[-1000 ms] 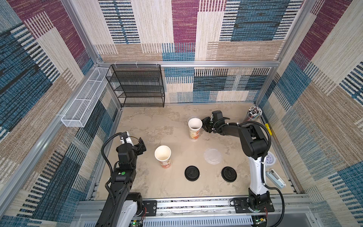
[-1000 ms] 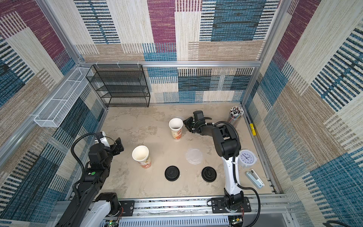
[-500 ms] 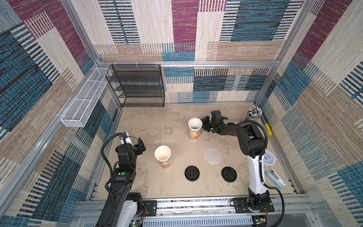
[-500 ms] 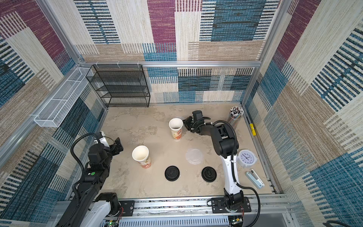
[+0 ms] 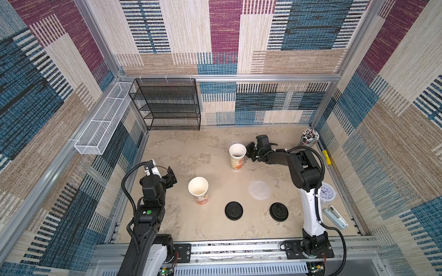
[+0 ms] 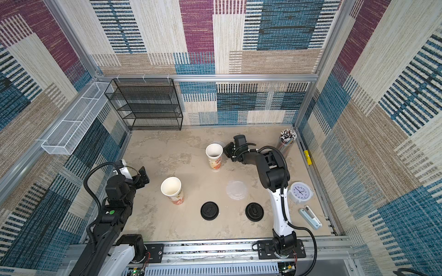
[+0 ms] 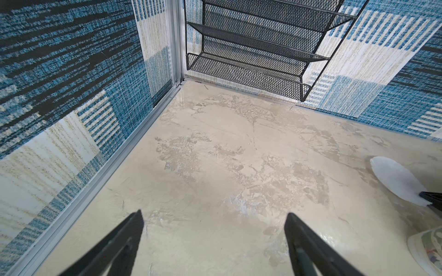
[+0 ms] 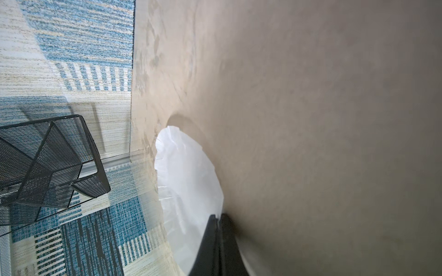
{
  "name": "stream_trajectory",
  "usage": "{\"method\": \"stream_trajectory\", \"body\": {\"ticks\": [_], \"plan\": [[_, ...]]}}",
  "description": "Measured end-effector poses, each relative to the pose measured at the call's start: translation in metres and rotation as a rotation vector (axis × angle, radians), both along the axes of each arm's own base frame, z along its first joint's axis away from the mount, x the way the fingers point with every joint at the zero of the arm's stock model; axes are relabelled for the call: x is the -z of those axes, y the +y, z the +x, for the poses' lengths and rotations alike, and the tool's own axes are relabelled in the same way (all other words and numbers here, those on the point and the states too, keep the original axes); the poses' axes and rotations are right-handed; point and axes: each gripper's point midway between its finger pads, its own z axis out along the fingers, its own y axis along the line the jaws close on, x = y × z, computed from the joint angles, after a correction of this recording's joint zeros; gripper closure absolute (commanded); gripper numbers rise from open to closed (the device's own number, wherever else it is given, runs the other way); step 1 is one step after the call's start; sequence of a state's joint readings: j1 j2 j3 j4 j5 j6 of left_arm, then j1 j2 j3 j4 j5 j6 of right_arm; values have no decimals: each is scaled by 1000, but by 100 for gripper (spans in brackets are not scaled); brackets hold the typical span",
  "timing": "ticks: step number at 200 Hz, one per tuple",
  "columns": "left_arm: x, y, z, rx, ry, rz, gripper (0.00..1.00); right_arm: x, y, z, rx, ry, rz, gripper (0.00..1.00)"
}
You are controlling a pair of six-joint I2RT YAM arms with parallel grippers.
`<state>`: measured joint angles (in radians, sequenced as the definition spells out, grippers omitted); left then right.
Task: Put the leak-proof paper on the milk tea cups
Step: Pick up the leak-proof paper from the center of the board.
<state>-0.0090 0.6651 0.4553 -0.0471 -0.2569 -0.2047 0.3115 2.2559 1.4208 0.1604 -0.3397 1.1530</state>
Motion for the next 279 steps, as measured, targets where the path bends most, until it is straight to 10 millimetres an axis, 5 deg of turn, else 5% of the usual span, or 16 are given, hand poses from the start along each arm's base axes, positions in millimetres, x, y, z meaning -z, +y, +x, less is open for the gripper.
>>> {"method": "stream_trajectory", "body": {"ticks": [50,85,121,147,184,211,236,279], "plan": [[-14,0,-13,1,-12,-2,5,-21,-8,-5,11,6,-54,100],[-39,0,-31,-11,-36,-40,8,-80,-23,-3,43,-106,-90,100],[-59,0,-63,-69,-31,-198,10,-130,-61,-19,114,-180,-151,100],[-57,-4,-87,-95,2,-317,11,-178,-87,-36,159,-261,-194,100],[-35,-32,-110,-34,107,-526,15,-251,-92,-67,107,-406,-222,100],[-31,-52,-127,22,182,-638,14,-290,-81,-102,-6,-478,-229,100],[-40,-64,-137,64,203,-703,12,-314,-39,-143,-181,-527,-194,100],[-33,-80,-143,95,286,-802,11,-299,61,-215,-509,-494,-90,100]]}}
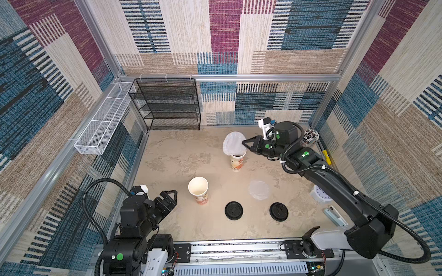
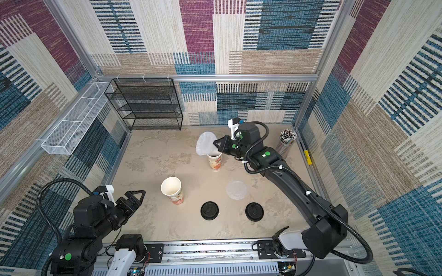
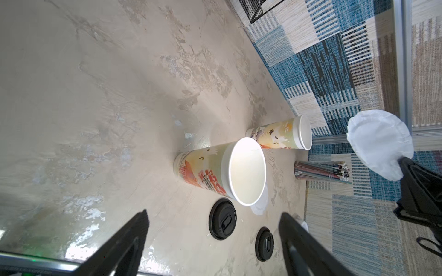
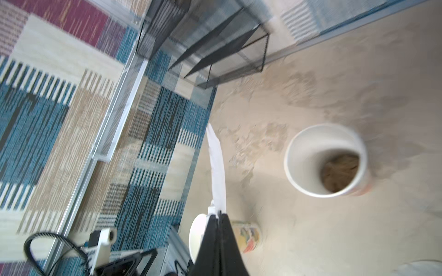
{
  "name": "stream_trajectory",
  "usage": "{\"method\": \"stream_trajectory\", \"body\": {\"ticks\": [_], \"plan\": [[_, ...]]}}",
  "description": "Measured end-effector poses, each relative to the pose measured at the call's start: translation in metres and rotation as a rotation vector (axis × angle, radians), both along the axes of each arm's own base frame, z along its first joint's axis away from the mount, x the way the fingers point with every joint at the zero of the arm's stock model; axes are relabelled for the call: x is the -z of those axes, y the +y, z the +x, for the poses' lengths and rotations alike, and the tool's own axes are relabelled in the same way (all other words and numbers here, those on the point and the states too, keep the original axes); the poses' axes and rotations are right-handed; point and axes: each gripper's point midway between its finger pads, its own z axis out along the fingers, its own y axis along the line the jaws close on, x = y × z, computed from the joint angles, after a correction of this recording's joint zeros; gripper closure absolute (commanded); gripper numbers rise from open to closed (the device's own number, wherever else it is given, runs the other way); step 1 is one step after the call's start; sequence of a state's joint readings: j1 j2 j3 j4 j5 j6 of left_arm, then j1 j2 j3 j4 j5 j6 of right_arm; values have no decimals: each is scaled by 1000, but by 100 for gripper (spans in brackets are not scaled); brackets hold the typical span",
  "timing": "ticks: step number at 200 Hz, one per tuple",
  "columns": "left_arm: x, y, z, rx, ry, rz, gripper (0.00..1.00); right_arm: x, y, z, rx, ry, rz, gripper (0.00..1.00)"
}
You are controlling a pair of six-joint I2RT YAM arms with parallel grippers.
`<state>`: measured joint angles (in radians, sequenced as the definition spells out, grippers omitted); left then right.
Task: Put the leak-proof paper on the milk tea cups
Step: Pick up the leak-proof paper from the center of the board, then place the leak-proof paper at the cup.
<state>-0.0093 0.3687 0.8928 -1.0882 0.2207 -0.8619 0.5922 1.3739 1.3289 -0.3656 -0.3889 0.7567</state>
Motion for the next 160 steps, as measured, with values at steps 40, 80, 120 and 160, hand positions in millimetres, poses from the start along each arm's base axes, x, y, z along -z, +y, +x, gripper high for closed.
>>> {"method": "stream_trajectory", "body": {"ticks": [40,80,120,160], "plan": [[1,-13,1,31,32,-89,11,43,71,-46,-222,107,-23,100],[1,-21,2,54,50,-139,7,74,106,-65,-342,169,-29,100],[15,-27,9,64,81,-182,9,89,124,-71,-406,202,-27,100],[20,-31,22,80,88,-198,13,104,130,-71,-432,218,-46,100]]}}
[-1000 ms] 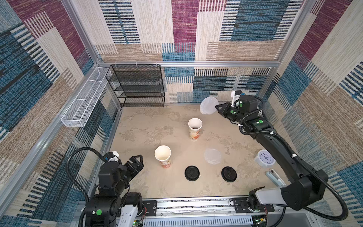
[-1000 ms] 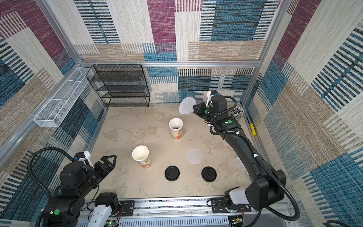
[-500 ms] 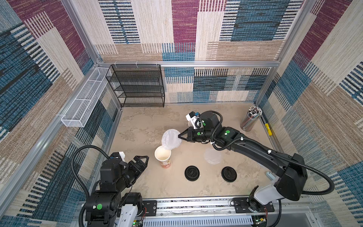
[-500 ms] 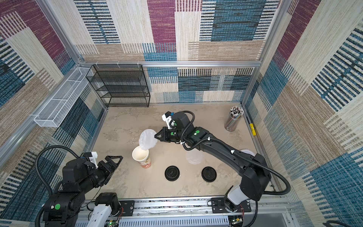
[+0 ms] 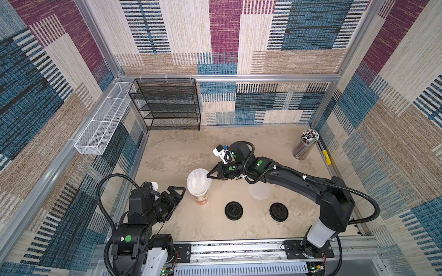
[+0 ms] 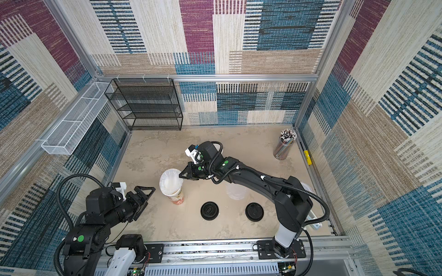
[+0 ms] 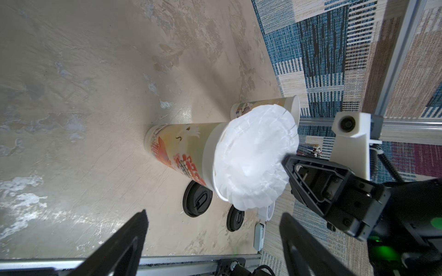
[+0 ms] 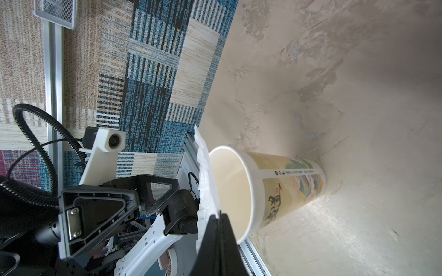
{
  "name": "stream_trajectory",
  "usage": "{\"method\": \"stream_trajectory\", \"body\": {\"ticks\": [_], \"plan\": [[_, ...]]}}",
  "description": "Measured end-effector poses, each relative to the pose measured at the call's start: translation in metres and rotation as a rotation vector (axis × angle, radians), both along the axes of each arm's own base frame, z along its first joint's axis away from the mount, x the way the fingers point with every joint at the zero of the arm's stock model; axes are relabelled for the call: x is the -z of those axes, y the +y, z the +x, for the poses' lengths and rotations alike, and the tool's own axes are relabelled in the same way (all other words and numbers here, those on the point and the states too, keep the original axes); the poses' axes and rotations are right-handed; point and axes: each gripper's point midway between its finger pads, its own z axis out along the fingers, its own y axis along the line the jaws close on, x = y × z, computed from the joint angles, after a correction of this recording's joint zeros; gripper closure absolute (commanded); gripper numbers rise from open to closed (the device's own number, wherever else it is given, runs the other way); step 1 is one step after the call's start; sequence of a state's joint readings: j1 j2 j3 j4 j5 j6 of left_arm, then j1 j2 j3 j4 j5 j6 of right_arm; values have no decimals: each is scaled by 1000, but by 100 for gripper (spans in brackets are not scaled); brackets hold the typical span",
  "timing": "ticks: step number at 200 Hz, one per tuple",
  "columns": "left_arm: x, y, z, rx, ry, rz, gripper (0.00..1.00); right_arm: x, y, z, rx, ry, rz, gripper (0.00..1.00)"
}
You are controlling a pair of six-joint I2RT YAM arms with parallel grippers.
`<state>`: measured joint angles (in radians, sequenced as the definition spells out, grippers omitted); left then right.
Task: Put the leak-proof paper on the milk tea cups
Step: Place the leak-proof paper at the cup.
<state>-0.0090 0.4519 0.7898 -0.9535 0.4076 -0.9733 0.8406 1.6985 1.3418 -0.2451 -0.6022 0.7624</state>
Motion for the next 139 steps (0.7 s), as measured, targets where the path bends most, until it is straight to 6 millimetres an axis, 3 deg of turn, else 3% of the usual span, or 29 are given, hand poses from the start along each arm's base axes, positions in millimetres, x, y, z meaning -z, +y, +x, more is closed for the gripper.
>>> {"method": "stream_trajectory", "body": {"ticks": [54,139], "plan": [[8,-4,15,20,2,-16,19,9,6,4,-15,-11,-21,100],[14,-8,26,40,8,-32,25,17,3,3,-29,-17,-61,88]]}}
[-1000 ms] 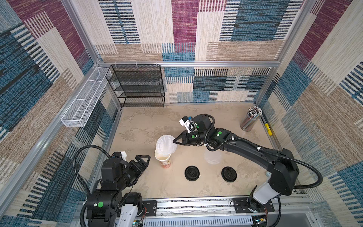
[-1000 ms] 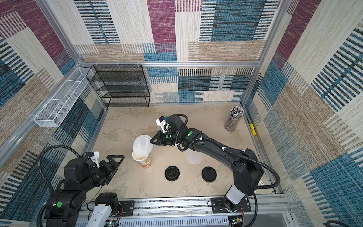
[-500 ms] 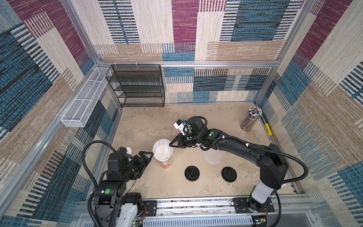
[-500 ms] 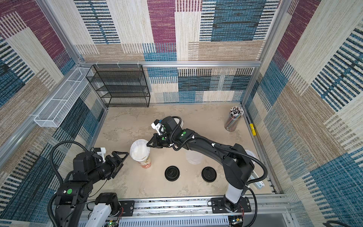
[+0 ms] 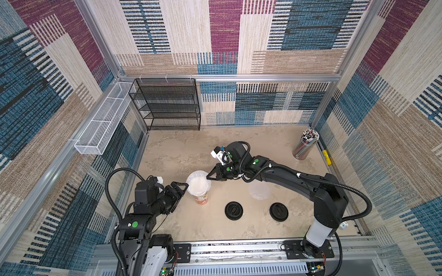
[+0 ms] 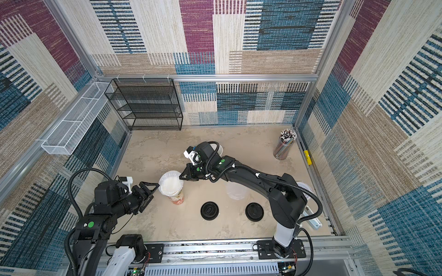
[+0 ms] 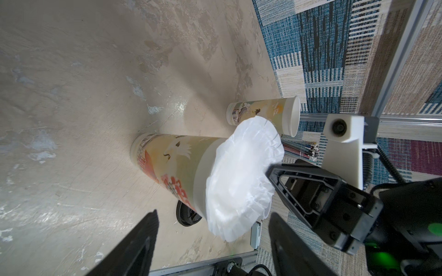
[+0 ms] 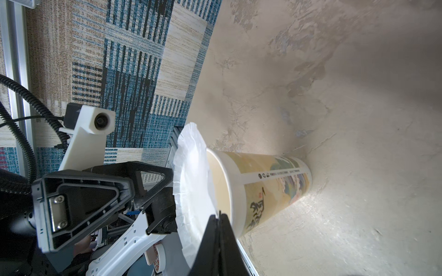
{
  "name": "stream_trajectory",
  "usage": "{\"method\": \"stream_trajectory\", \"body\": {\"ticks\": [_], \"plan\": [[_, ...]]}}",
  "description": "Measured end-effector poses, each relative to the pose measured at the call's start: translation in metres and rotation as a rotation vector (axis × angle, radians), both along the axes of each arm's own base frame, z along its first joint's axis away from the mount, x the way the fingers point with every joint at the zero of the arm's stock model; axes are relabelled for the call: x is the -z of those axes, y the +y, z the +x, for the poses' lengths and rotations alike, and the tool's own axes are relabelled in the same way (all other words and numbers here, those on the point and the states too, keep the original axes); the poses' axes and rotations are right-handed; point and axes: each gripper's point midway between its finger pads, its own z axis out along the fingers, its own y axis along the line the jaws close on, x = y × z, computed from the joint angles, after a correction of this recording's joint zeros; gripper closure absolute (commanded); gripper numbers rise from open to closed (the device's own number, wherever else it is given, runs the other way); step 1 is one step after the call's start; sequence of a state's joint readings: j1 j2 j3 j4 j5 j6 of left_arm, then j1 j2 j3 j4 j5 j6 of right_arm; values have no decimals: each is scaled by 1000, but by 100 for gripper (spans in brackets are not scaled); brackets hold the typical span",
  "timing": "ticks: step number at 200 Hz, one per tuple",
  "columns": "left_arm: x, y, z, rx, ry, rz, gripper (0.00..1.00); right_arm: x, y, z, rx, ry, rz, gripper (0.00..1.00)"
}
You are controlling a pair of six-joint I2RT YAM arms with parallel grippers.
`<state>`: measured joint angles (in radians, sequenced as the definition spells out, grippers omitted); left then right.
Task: Put the leak-proof paper on the milk tea cups
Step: Place the leak-proof paper at the cup.
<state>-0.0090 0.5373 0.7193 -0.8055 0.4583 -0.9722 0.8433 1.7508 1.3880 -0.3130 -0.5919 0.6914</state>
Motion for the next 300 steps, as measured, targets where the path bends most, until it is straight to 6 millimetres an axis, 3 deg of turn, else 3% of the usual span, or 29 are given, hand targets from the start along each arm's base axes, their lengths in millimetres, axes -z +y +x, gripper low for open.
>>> {"method": "stream_trajectory", "body": {"ticks": [20,54,148,223,300], "plan": [[2,0,1,1,4,1,25,0,0,-1,-4,-5,-4,78],[5,0,2,2,5,3,26,3,-2,-1,-1,-4,-22,77],[4,0,4,3,-9,3,27,3,-6,0,23,-26,-56,94],[6,0,5,4,-7,4,27,5,-1,-6,0,-29,-65,95],[7,-1,5,7,-4,1,27,7,-3,-5,12,-38,-89,79]]}}
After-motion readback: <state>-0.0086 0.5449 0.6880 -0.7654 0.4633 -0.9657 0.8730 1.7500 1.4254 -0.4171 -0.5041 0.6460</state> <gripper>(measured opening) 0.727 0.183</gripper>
